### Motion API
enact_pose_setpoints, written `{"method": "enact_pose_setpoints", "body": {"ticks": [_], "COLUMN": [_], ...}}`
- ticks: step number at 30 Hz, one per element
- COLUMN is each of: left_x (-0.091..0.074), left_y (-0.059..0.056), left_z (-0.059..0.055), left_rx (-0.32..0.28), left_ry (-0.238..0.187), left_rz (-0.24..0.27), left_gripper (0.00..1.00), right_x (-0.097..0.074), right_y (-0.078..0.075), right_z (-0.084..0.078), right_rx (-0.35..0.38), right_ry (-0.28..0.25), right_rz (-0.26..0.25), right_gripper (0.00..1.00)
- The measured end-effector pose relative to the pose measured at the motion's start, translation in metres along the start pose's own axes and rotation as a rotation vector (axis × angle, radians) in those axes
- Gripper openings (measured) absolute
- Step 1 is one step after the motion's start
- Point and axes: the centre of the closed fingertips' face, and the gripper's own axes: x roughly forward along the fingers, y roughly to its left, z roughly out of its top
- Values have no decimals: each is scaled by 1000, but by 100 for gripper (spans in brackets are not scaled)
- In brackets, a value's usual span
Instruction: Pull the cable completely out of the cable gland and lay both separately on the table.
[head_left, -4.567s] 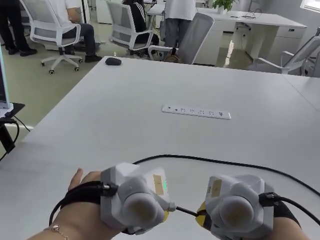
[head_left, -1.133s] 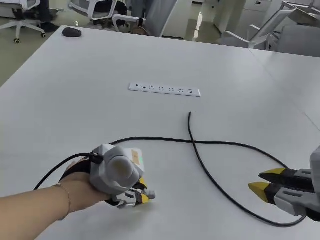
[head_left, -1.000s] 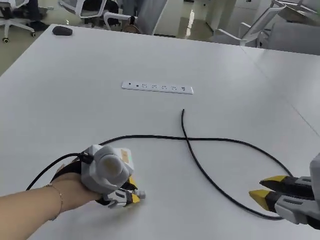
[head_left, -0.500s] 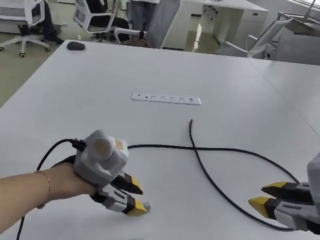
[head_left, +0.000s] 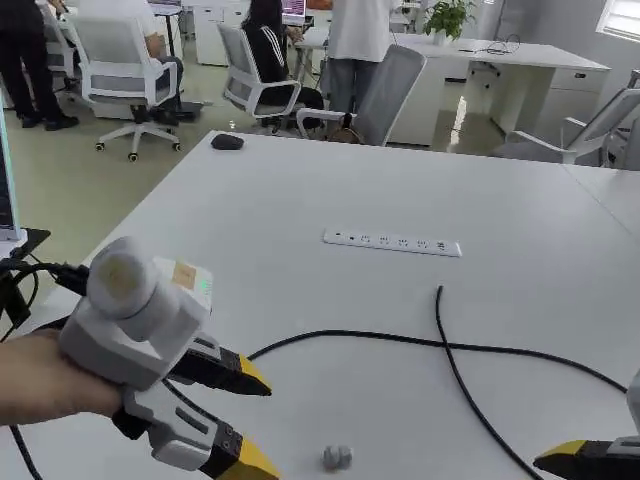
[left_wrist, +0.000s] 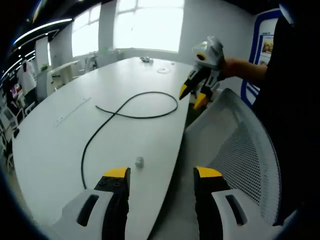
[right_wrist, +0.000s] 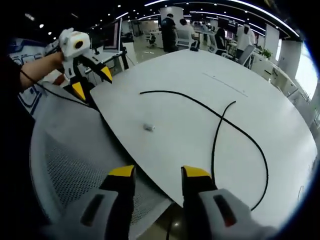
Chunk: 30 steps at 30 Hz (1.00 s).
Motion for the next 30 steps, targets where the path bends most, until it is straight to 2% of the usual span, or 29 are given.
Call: {"method": "enact_pose_setpoints", "body": {"ticks": [1,4,6,7,8,11,12,14,15,16,18,19,20,21,23,25,27,30], "left_x": [-9,-24,-31,-33,-36,-39,-40,-40,-42,-42,-41,-42,-43,-43,-40,-38,-38,-39], "left_y": [4,10,12,12,14,19,20,21,25,27,26,28,32,33,31,30,30,28], "left_z": [0,-4,-11,-13,-15,-27,-34,-39,-45,-46,-48,-52,-55,-61,-67,-70,-72,-73], "left_rx": [-38,-100,-161,-170,-192,-245,-277,-350,-369,-378,-417,-428,-423,-422,-447,-451,-439,-442], "left_ry": [-27,-81,-93,-95,-109,-119,-118,-148,-145,-164,-197,-207,-203,-189,-177,-175,-153,-147], "left_rz": [44,126,175,189,227,300,319,338,379,393,386,399,426,449,439,441,456,440], "left_gripper": [52,53,52,52,51,53,53,51,50,50,50,50,52,54,54,55,58,58], "right_x": [-1,-2,-3,-4,-4,-1,0,4,5,7,12,12,13,13,14,13,12,12], "right_y": [3,8,9,9,9,5,9,14,18,23,26,27,28,28,24,16,18,17], "right_z": [-1,-6,-9,-11,-12,-14,-17,-26,-30,-35,-38,-37,-32,-32,-34,-35,-34,-34], "right_rx": [-2,-7,-4,9,17,133,136,191,206,233,247,275,301,305,302,296,286,291], "right_ry": [8,36,42,42,41,-7,-1,3,9,23,19,7,-21,-21,-1,16,18,17], "right_rz": [14,35,41,44,44,5,24,43,60,79,81,88,103,108,106,68,79,79], "right_gripper": [39,42,44,44,47,54,55,55,55,54,53,53,53,53,53,53,54,55]}}
